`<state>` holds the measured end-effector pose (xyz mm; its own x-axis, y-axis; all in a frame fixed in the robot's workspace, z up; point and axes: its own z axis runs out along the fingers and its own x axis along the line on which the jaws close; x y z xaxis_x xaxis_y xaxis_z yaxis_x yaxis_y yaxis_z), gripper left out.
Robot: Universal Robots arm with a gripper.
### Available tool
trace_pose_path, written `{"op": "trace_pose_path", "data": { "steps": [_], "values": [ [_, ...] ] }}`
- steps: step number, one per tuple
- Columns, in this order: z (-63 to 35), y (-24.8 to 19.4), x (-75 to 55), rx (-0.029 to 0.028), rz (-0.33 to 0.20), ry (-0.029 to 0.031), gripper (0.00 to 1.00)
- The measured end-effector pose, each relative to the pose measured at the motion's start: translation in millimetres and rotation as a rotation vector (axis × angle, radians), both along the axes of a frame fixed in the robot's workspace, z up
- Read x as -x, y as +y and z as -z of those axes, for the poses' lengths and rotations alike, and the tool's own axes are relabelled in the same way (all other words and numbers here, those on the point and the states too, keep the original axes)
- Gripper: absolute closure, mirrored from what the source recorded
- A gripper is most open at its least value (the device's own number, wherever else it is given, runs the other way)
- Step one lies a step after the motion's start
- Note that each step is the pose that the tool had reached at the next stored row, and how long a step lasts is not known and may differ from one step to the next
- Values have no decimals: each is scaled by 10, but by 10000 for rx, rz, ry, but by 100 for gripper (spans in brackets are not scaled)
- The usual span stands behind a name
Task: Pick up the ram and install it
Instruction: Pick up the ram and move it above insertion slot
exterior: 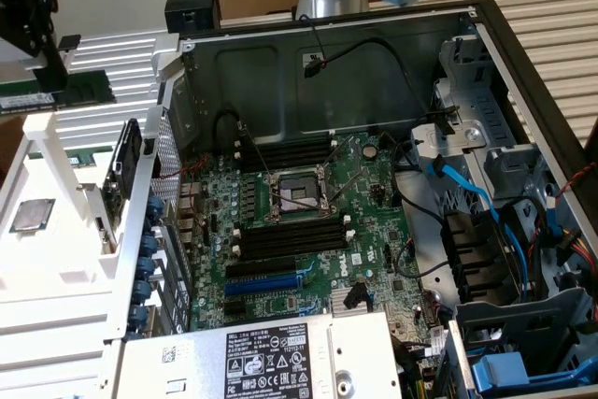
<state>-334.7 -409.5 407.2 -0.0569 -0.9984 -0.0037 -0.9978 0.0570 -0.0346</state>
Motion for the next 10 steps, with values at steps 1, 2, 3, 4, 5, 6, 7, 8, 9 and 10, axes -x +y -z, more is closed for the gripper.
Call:
{"op": "trace_pose_path", "data": {
  "steps": [1,2,3,4,5,6,7,8,9,10],
  "values": [
    [-19,0,-42,4,0,0,88],
    [-37,0,-84,10,-1,1,88],
    [-56,0,-126,20,0,5,88],
    [-73,0,-169,34,1,9,88],
    [-89,0,-209,49,1,14,88],
    [-103,0,-251,64,0,19,88],
    [-112,0,-291,81,0,27,88],
    [-119,0,-333,93,0,30,88],
    [-124,0,-376,103,0,32,88],
    [-128,0,-419,110,0,35,88]
  ]
}}
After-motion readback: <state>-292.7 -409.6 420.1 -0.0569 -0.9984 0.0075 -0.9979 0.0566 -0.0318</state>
